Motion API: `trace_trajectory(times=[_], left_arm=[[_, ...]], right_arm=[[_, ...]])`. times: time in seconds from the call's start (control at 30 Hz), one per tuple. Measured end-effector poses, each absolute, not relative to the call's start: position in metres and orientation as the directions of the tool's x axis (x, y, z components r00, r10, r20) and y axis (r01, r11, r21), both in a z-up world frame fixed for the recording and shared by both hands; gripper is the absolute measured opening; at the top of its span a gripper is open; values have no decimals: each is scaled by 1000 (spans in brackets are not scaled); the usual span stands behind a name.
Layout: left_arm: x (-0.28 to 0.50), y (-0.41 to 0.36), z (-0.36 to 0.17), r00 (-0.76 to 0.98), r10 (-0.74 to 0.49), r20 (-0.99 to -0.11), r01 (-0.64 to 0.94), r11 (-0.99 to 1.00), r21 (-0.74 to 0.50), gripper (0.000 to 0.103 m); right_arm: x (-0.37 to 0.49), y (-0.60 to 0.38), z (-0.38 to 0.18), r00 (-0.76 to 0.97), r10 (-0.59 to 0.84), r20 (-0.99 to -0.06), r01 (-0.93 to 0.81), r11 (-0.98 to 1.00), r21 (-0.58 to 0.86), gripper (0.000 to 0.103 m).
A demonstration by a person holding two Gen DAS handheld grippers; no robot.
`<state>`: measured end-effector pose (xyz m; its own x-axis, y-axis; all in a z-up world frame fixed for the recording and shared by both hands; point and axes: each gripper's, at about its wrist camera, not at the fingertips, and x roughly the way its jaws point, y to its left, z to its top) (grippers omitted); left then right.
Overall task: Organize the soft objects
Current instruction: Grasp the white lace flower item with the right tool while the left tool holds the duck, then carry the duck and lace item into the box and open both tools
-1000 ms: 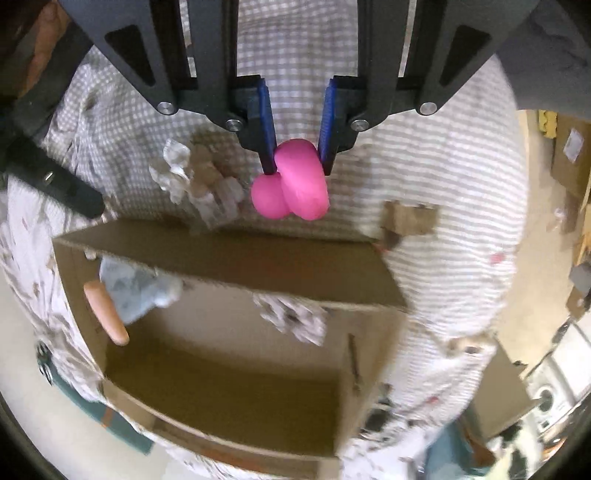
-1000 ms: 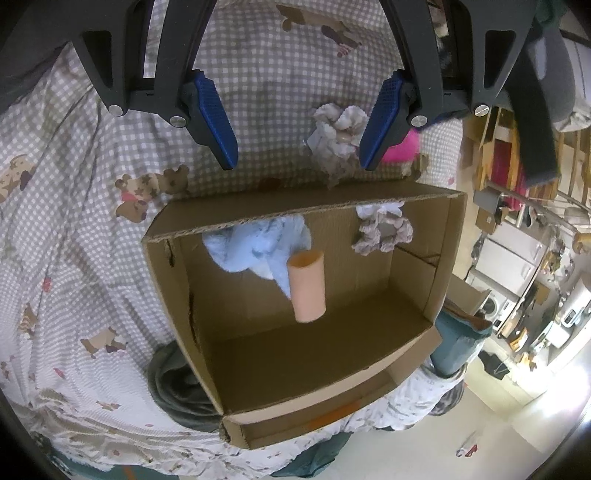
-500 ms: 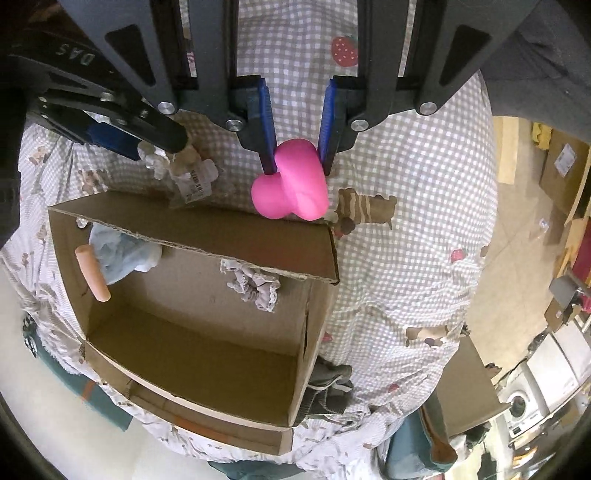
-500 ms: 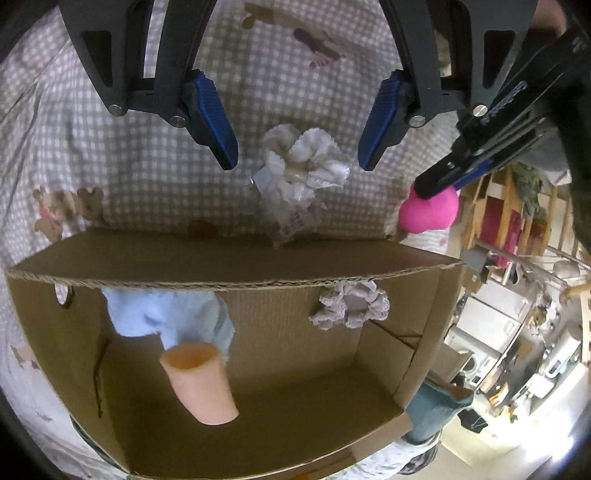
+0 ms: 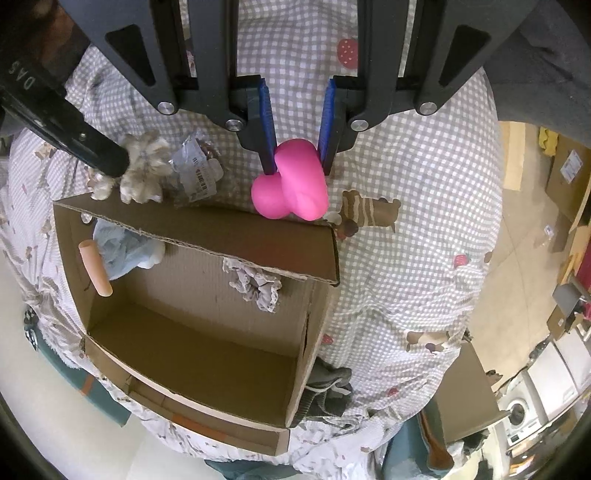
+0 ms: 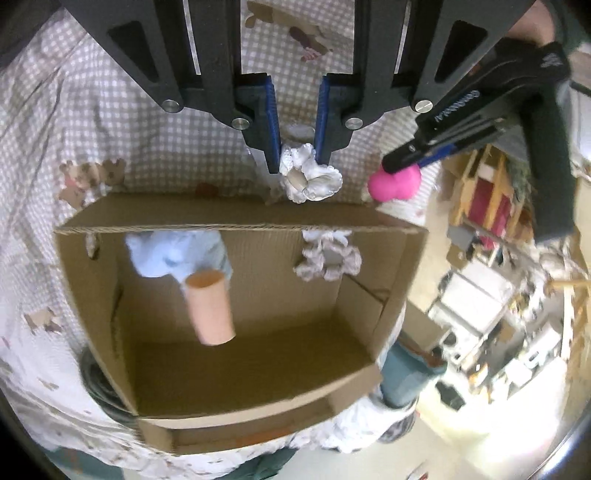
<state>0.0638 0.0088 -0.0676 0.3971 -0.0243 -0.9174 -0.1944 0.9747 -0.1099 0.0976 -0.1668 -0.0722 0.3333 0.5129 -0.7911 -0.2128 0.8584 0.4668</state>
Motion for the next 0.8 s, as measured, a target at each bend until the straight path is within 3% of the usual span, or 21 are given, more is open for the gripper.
trace_trajectory(times=[0.17,0.5,0.8], left_arm=[[58,15,-61,409,-16,-913,-208,972,-111,20],[41,27,-17,515,-26,-857,-199,969,-149,20],[58,32,18,566,-30,-824,-143,981,-134,20]], right_arm=[[95,-182,-68,329,501,-801,-165,865,473,19],[90,-237,-12,488,554,-675,-122,809,576,19],[104,-276,21,555,525,-645,-125,819,560,19]])
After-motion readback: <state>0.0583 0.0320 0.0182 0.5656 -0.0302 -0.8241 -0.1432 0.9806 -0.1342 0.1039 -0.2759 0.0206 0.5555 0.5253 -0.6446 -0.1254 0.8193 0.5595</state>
